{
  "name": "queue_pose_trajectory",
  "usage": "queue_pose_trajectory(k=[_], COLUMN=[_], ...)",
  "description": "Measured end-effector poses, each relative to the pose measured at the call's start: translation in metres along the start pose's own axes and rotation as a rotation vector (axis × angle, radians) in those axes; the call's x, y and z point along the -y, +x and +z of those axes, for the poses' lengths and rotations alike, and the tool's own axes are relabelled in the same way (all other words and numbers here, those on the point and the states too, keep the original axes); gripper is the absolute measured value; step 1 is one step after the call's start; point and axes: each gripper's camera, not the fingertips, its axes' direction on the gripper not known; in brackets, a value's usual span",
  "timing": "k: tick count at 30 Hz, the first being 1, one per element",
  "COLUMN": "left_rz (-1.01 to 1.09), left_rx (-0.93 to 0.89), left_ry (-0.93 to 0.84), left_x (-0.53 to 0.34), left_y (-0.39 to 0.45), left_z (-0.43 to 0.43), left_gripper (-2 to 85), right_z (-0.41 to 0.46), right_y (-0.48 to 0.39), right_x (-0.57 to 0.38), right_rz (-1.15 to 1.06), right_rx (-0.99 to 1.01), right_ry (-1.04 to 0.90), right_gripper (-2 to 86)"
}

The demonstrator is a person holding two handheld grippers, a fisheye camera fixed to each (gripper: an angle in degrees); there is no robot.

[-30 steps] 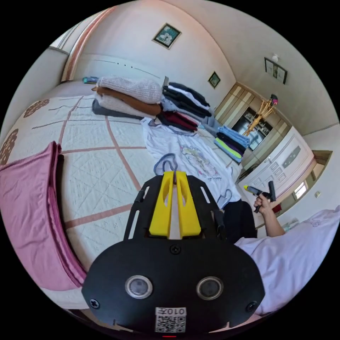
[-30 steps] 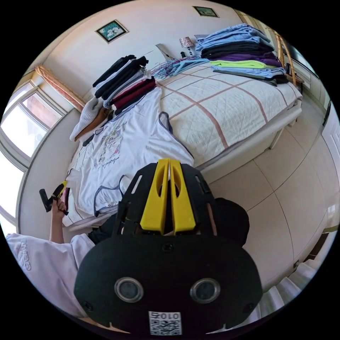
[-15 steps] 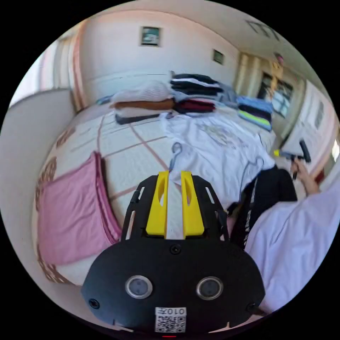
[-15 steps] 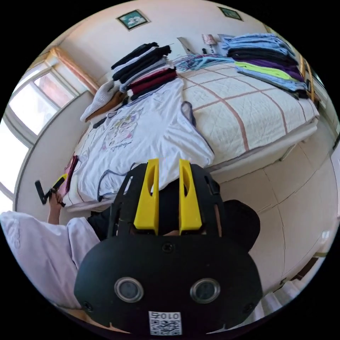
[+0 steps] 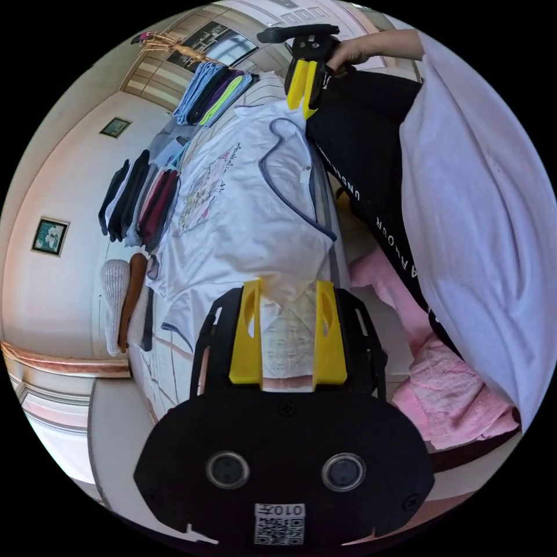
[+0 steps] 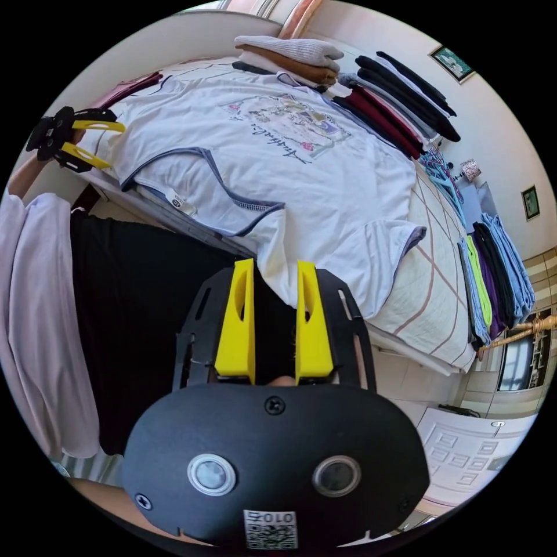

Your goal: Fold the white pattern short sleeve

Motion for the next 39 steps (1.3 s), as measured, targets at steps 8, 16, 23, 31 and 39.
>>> queue_pose_trajectory(k=[8,16,23,31,39], left_rz=[-0.009,-0.111,-0.072,-0.234,-0.378], left_rx=[0.106,-0.098,-0.238,-0.354,-0.543], left_ry=[-0.032,0.019,-0.04,-0.073,0.258], left_x=[0.029,0.025,0.029,0.014,-0.028], left_y=[0.015,-0.029,-0.019,-0.034,-0.106], left_z=[0.023,0.001,0.04,0.102,0.071], left_gripper=[4.8,0.0,-0.2,1.4,4.7], right_z=[-0.019,-0.085,-0.052,-0.027,-0.057], right_y=[0.0,0.006,-0.007,0.011,0.034], right_x=[-0.023,-0.079,-0.099,-0.11,-0.141], right_rz=[0.105,0.036,0.004,0.041,0.091], right_rx=[-0.011,0.021,0.1,0.183,0.349], right_ry=[0.093,0.171,0.044,0.001,0.142], right_gripper=[1.8,1.9,2.1,2.4,4.9])
